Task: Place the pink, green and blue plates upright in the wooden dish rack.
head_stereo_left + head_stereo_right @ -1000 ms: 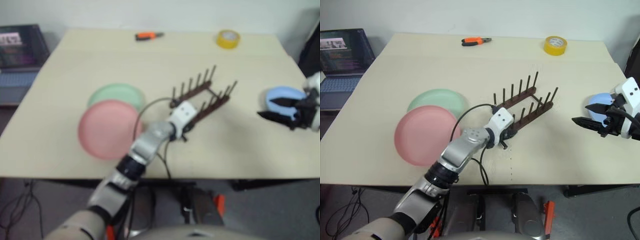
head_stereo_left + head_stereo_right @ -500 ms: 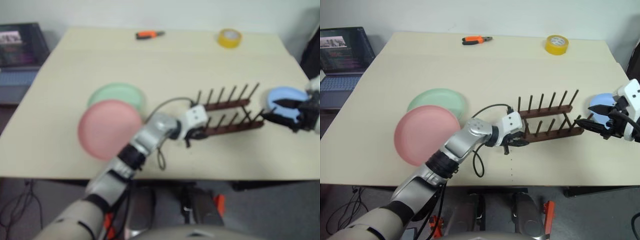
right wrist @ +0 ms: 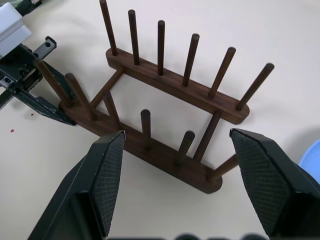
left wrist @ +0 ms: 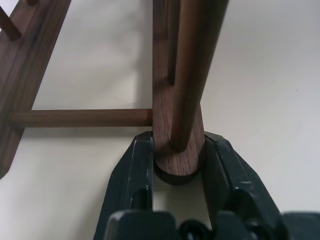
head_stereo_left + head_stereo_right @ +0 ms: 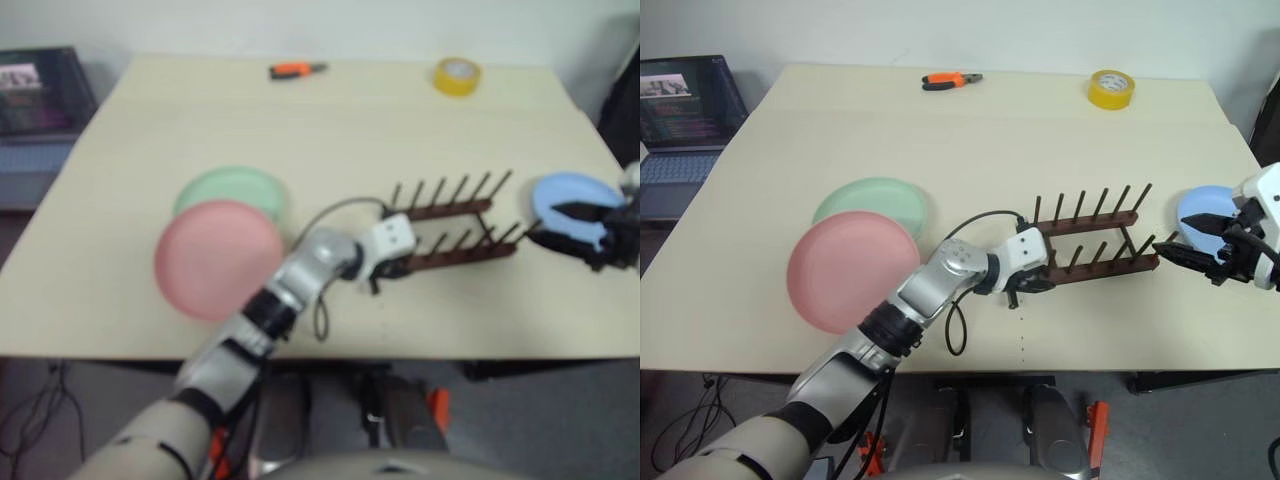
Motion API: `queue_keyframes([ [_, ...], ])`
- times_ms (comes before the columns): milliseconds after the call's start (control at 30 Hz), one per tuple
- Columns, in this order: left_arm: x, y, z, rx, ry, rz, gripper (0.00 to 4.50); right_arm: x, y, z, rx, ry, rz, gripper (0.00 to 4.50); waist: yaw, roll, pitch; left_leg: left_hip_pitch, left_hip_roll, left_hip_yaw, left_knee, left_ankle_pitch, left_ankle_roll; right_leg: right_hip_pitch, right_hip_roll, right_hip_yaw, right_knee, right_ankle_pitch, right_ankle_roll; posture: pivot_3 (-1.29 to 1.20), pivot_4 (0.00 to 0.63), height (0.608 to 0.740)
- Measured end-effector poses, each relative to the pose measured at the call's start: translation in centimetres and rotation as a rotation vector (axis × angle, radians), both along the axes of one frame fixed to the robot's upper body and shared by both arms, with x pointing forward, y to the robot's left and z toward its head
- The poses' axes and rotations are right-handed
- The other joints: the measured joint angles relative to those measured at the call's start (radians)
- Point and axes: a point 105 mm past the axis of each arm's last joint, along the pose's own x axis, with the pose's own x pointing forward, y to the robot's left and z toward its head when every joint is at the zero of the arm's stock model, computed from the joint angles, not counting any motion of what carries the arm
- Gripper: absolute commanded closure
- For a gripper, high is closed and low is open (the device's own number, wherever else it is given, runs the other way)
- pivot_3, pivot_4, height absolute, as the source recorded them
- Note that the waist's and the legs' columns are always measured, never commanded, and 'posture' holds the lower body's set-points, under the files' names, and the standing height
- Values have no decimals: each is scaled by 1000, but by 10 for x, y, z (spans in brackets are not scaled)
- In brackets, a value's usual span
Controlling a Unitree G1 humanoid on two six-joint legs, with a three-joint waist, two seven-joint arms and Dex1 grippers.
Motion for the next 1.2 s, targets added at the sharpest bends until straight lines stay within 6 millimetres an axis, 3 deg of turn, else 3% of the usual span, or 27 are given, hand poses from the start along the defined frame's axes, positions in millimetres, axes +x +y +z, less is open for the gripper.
queue_keyframes([
  [200,7,6,4,9,-42,10,67,0,0,0,0,-2,-3,825,-1,0,0,0,0,0,0,0,0,0,0,0,0,0,0,0,150,740],
  [333,11,19,10,32,-78,8,29,-3,-1,-2,-12,17,-2,825,-2,0,0,0,1,-1,-1,0,0,0,0,0,0,0,0,0,150,740],
  [467,6,43,38,20,-110,-7,29,-13,-5,-13,-45,83,-13,825,-5,0,0,0,2,-2,-1,0,0,0,0,0,0,-1,-1,0,150,740],
  [567,-9,50,56,-5,-101,-42,591,-18,-8,-20,-63,126,-25,825,-5,0,0,0,2,-3,-1,0,0,0,0,-1,0,0,-1,0,150,740],
  [800,-50,49,67,-16,-17,-144,3034,-25,-19,-52,-131,241,-86,3131,-8,0,0,1,1,-4,2,0,0,3,-1,0,0,-3,-4,0,150,740],
  [933,-59,32,44,10,5,-171,4475,-18,-16,-78,-84,268,-117,4495,-10,0,0,4,0,-7,2,0,0,8,-1,0,-1,-3,-4,0,150,740],
  [1200,-45,-5,3,-17,98,-75,4475,8,-11,-104,-90,212,-187,4495,-11,0,0,5,-1,-10,2,0,0,10,0,-1,-1,-3,-5,0,150,740],
])
